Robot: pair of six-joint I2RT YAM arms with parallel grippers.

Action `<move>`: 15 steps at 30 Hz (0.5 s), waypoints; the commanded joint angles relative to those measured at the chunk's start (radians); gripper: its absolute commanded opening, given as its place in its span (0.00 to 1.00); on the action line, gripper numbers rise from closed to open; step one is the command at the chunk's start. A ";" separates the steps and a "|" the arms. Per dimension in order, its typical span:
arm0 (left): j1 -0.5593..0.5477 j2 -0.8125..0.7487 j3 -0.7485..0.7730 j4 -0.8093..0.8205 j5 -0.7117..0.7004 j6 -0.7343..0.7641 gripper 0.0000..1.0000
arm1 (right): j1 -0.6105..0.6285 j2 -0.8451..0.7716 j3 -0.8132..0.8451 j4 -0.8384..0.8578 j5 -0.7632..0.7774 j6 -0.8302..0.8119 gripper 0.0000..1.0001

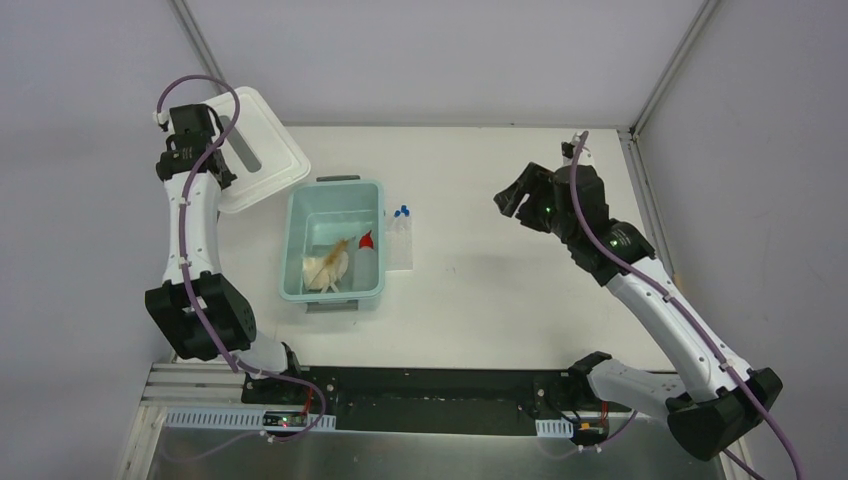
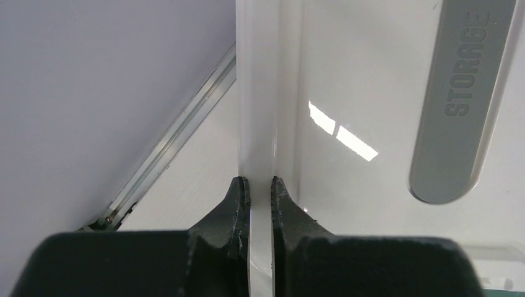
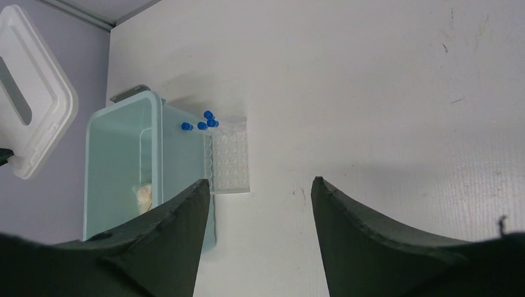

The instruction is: Organize the chemistry lab equipment

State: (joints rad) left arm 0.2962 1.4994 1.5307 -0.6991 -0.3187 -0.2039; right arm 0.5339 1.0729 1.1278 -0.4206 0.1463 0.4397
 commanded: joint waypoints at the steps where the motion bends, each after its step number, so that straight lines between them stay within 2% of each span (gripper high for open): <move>1: 0.006 0.012 0.047 0.012 -0.004 -0.004 0.00 | 0.007 -0.045 -0.003 -0.002 0.026 0.014 0.64; 4: 0.006 0.010 0.075 0.010 0.032 -0.008 0.00 | 0.007 -0.052 -0.002 -0.007 0.031 0.013 0.64; 8: 0.006 -0.031 0.083 0.012 0.165 0.008 0.00 | 0.008 -0.055 -0.002 -0.012 0.029 0.014 0.64; 12: 0.003 -0.103 0.052 -0.008 0.312 0.037 0.00 | 0.008 -0.050 0.000 -0.012 0.020 0.014 0.64; 15: -0.013 -0.161 0.003 -0.075 0.366 0.044 0.00 | 0.009 -0.040 -0.001 -0.007 0.009 0.016 0.64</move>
State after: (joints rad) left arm 0.2955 1.4631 1.5604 -0.7212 -0.0959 -0.1844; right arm 0.5354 1.0405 1.1210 -0.4320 0.1535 0.4423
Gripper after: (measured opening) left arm 0.077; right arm 0.642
